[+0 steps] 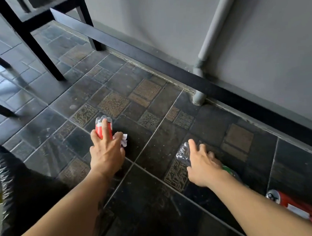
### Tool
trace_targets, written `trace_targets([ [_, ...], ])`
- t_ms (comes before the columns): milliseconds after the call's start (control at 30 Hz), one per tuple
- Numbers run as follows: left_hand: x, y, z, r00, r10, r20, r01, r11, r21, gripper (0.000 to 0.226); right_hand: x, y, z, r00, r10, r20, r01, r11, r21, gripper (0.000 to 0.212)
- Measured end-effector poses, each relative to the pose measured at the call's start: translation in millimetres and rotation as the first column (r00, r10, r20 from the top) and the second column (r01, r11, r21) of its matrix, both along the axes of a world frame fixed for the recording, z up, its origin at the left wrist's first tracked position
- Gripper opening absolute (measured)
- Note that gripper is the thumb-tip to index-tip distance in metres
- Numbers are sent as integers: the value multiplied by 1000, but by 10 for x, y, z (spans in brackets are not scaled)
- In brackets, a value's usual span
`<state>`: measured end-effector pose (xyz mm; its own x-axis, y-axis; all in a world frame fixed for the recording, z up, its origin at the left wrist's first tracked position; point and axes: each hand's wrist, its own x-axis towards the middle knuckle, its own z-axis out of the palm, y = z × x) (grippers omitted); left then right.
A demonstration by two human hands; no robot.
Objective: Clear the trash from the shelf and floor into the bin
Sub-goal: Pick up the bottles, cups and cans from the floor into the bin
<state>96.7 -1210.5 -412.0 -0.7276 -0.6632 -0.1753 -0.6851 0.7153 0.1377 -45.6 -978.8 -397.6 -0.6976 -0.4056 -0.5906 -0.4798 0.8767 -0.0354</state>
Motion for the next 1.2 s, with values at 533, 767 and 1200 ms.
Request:
trace_targets([
  [533, -49, 998, 313, 967, -176, -182, 200, 972, 121, 28, 274, 841, 603, 986, 34, -165, -57, 989, -136, 66],
  [767, -348, 1866, 391, 896, -390, -213, 431, 880, 201, 30, 305, 1878, 686, 951, -13, -310, 4, 1000, -30, 84],
  [1200, -401, 2401, 370, 837, -517, -178, 547, 797, 256, 29, -95, 2495, 335, 932, 136, -337, -118, 990, 72, 92],
])
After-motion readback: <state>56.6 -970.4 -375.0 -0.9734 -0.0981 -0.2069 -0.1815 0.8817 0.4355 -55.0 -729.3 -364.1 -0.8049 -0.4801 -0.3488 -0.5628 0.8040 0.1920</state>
